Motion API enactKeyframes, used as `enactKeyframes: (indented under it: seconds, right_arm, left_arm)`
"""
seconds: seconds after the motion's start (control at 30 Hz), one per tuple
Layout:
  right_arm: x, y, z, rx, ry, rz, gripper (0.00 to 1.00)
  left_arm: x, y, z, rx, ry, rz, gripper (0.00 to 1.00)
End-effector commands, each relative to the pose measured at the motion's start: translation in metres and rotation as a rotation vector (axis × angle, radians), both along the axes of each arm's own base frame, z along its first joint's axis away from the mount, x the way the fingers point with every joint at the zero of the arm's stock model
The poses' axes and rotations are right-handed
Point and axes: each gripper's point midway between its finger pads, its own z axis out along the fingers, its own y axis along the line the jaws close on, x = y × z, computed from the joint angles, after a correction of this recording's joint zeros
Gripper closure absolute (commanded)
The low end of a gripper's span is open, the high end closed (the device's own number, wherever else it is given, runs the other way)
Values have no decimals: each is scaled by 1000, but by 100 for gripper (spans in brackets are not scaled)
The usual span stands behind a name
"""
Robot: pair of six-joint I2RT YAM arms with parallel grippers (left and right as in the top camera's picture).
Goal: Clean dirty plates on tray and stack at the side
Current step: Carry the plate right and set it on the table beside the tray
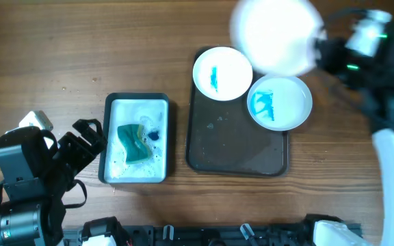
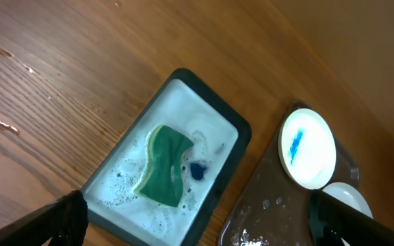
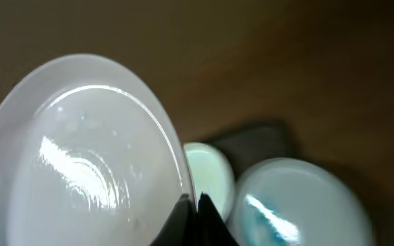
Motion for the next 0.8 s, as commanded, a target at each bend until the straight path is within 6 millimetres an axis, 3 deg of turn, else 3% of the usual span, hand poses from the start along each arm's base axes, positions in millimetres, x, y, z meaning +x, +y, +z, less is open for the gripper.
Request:
enactKeyframes:
  seconds: [0.0, 0.07, 0.1, 0.17, 0.3, 0.43, 0.53, 0.67, 0.77]
  right_arm:
    - [-28, -123, -57, -68, 232, -391, 96]
    - [-49, -174, -91, -73, 358, -513, 96]
    - [-68, -207, -123, -70, 476, -607, 96]
    - [-80, -224, -150, -81, 573, -636, 96]
    - [-95, -235, -204, -85, 759, -637, 96]
    - [-110, -226, -249, -58, 913, -600, 96]
    - [-112, -203, -271, -90, 957, -497, 96]
    - [-112, -166, -287, -154, 1010, -396, 96]
    - [-105, -150, -286, -246, 1026, -351, 94]
  left_arm:
    - [0, 5, 7, 9, -20, 27, 0]
    - [0, 5, 7, 10, -19, 27, 0]
    - [0, 5, 7, 9, -20, 27, 0]
    - [0, 5, 7, 10, -20, 27, 0]
    - [0, 5, 7, 10, -20, 27, 0]
    - [0, 5, 7, 9, -20, 27, 0]
    - [0, 5, 7, 9, -19, 27, 0]
    - [0, 5, 7, 10, -20, 27, 0]
    - [0, 5, 7, 10, -20, 27, 0]
